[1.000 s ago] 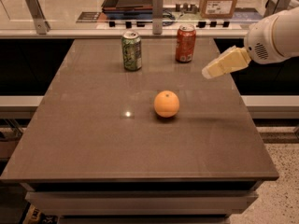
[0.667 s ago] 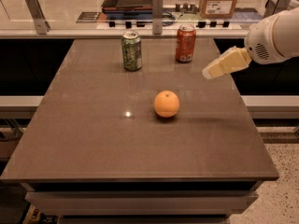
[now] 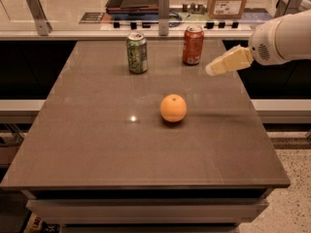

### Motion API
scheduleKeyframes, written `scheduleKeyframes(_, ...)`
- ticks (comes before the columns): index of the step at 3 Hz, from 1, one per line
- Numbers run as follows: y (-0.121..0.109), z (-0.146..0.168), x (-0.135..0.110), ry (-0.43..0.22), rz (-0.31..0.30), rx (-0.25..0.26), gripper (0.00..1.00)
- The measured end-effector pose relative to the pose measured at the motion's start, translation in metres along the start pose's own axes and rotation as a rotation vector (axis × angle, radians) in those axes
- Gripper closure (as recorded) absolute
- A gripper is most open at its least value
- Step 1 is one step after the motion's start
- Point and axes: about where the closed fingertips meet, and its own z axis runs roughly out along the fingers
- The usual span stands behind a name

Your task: Pick coke can

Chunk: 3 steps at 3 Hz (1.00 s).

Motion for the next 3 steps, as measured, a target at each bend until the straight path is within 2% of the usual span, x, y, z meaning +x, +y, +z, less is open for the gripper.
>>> scheduleKeyframes(3,-0.026,0.049,-0.025,-0.193,0.089,0.016,0.00)
